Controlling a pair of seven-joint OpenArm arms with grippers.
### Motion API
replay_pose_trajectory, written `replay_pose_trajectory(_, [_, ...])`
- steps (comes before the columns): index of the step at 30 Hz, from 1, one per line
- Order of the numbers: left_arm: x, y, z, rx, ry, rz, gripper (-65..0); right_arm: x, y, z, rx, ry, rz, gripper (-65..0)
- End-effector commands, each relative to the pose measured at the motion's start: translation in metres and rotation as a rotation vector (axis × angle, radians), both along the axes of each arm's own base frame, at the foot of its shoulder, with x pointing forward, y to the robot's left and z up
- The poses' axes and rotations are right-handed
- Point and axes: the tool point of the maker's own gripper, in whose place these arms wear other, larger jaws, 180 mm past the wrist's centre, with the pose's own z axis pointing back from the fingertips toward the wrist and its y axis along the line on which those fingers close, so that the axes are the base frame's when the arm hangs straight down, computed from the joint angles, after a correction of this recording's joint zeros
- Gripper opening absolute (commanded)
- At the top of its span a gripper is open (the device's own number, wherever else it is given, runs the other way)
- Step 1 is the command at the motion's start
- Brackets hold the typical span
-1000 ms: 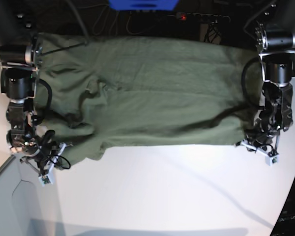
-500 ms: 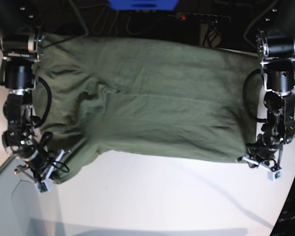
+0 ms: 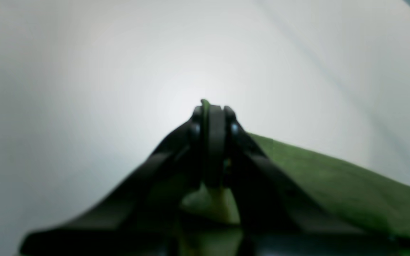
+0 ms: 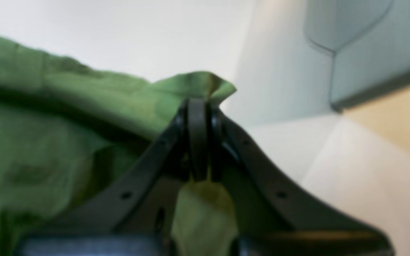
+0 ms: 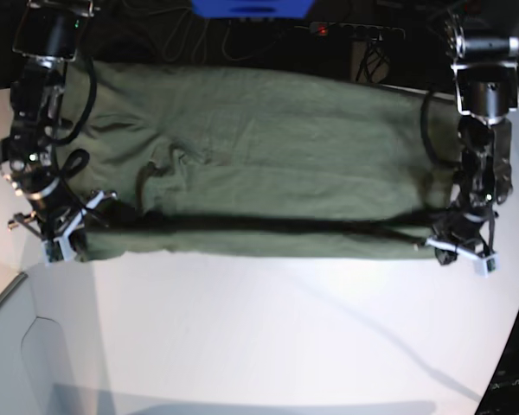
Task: Layout the t-shirt on the table in an organized manner, then fold the t-shirt properly
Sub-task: 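Lift the folded shirt with both grippers and pull it toward the arms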
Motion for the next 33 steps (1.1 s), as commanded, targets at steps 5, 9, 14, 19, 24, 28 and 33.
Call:
replay_pose_trajectory(5, [-0.006, 0.004, 0.04, -0.026, -0.147, -0.001, -64.9, -0.021, 0.002, 0.012, -0.018, -0.04, 0.017, -65.0])
replay_pose_trajectory(9, [-0.019, -0.007, 0.055, -0.038, -0.206, -0.024, -64.9, -0.046, 0.006, 0.008, -0.039, -0.013, 0.03, -65.0])
replay_pose_trajectory(14, [-0.033, -0.016, 0.078, -0.023, -0.309, -0.039, -64.9, -0.07, 0.007, 0.015, -0.041, -0.018, 0.007, -65.0])
replay_pose_trajectory(19, [-0.046, -0.016, 0.076, -0.014, -0.324, -0.032, -64.9, -0.091, 0.008, 0.017, -0.039, -0.007, -0.021, -65.0])
replay_pose_trajectory(24, [-0.058, -0.01, 0.064, -0.01, -0.317, -0.008, -64.9, -0.113, 0.01, 0.009, -0.048, 0.039, -0.013, -65.0])
replay_pose_trajectory(28, [-0.06, -0.009, 0.063, -0.007, -0.317, -0.006, -64.9, -0.127, 0.001, 0.004, -0.059, 0.068, -0.035, -65.0])
replay_pose_trajectory(33, [-0.065, -0.005, 0.068, -0.004, -0.33, 0.006, -64.9, -0.143, -0.008, -0.003, -0.062, 0.105, -0.067, -65.0])
